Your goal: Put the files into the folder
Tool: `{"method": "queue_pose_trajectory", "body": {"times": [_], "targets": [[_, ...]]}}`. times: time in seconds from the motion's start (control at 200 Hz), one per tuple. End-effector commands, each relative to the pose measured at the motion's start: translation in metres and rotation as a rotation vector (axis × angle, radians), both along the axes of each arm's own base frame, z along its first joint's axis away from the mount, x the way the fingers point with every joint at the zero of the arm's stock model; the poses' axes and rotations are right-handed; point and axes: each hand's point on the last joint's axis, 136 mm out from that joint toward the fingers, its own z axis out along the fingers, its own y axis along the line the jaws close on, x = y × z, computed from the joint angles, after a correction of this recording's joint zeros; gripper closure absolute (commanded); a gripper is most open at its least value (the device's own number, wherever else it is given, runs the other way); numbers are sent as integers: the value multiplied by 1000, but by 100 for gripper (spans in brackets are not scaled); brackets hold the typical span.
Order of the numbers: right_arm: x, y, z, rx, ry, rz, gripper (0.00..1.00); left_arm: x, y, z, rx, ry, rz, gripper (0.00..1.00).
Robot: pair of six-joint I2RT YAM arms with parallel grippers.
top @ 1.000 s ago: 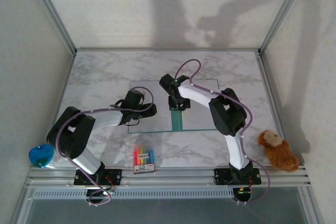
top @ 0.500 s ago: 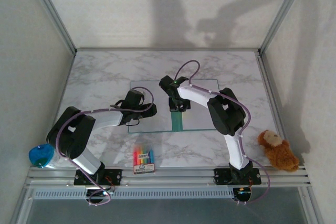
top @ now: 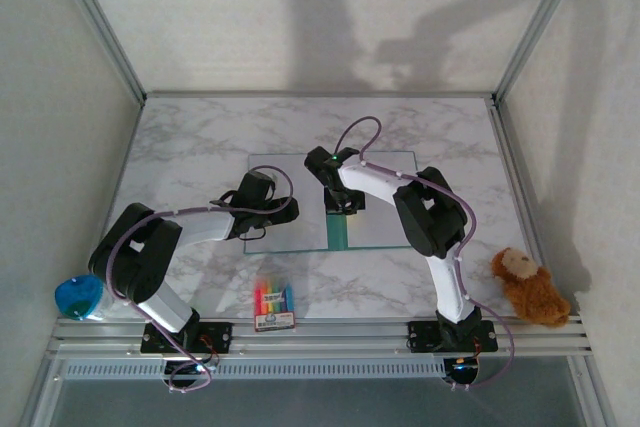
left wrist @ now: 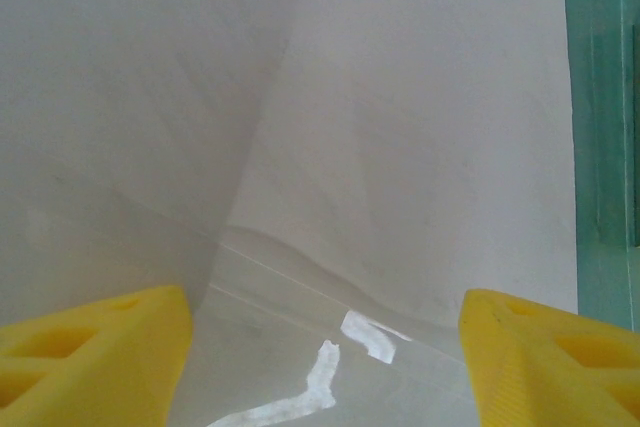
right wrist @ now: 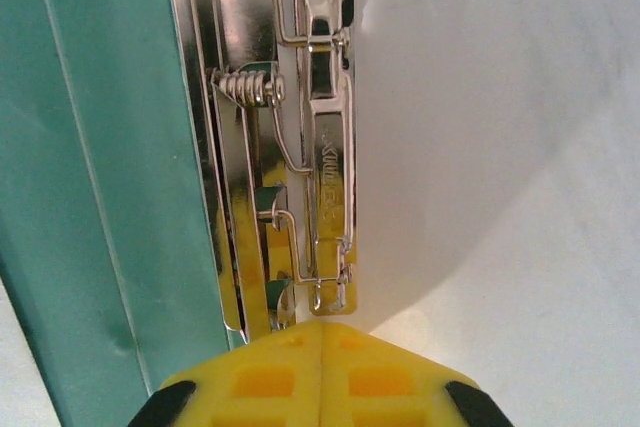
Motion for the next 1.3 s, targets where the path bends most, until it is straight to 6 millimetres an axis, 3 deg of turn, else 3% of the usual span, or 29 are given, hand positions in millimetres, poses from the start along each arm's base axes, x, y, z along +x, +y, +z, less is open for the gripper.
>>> {"method": "queue_pose_trajectory", "body": {"times": [0.0, 0.841, 1.122, 1.297], "targets": [[-13, -8, -26, -43, 84, -12, 94, -41, 21, -48, 101, 193, 18, 27], [6, 0, 21, -22, 14, 12, 94, -39, 22, -46, 109, 190, 18, 27], [12, -2, 51, 17, -37, 10, 93, -37, 21, -43, 111, 185, 18, 27], [14, 8, 81, 139, -96, 32, 92, -30, 20, -32, 116, 163, 18, 27]]}}
